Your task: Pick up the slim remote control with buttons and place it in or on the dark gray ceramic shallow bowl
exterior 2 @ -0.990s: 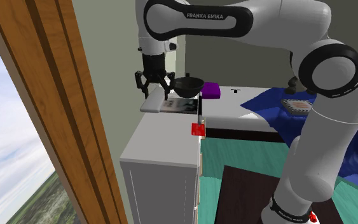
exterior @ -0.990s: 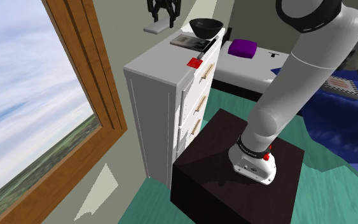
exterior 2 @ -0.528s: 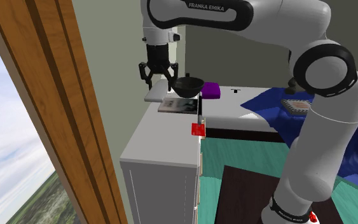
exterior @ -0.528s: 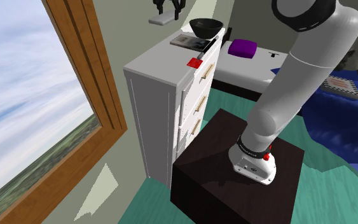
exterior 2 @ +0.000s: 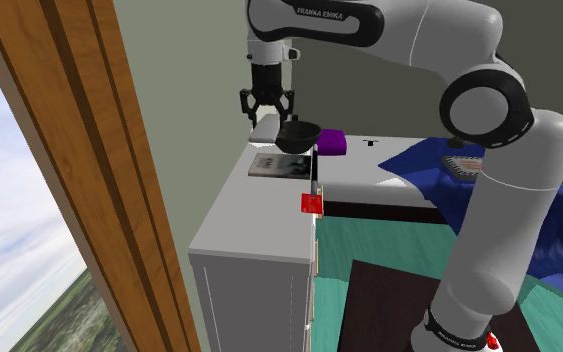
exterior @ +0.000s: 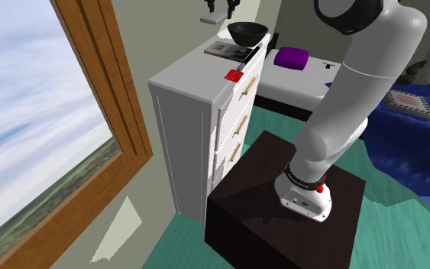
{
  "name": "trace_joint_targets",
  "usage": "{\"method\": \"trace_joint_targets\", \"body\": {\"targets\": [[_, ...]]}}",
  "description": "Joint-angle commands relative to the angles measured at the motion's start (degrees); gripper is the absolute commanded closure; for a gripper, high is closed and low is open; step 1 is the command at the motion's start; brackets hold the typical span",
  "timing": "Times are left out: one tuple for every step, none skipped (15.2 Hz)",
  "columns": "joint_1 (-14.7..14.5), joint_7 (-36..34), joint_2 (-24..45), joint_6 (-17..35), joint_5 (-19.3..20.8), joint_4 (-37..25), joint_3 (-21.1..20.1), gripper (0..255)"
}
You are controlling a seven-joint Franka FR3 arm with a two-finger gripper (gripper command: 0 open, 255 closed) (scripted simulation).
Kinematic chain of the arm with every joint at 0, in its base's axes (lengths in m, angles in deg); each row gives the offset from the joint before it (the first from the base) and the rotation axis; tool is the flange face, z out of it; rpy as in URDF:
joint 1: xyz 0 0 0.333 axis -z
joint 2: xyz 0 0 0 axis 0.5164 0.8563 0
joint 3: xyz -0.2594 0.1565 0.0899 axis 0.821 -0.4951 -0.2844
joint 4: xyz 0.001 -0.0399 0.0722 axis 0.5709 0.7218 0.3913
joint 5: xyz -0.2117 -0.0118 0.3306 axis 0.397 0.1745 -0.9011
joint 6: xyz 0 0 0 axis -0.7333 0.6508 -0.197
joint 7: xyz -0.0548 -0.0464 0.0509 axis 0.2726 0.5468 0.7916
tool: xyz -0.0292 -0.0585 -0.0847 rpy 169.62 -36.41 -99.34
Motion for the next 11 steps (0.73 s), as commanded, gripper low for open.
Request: {"method": "trace_joint_targets", "body": {"targets": [[1.52, 2.93, 1.44, -0.54, -0.02, -1.96, 1.33, 255], [2.26, 4.24, 2.25, -0.80, -0.06, -3.03, 1.91, 255], [2.99, 5.54, 3.14, -1.10, -0.11, -4.21, 2.50, 255], [3.72, 6.83, 4.10, -1.43, -0.19, -5.50, 3.08, 255], [4.48, 8.12, 5.14, -1.80, -0.28, -6.91, 3.63, 255], [5.27, 9.39, 6.27, -2.22, -0.39, -8.46, 4.15, 255], [6.06, 10.66, 7.49, -2.70, -0.52, -10.14, 4.66, 255], [6.88, 11.91, 8.81, -3.23, -0.68, -11.99, 5.16, 255], [7.72, 13.15, 10.23, -3.84, -0.87, -14.02, 5.63, 255], [8.58, 14.37, 11.78, -4.53, -1.08, -16.25, 6.08, 255], [9.47, 15.58, 13.48, -5.33, -1.32, -18.73, 6.52, 255]]}}
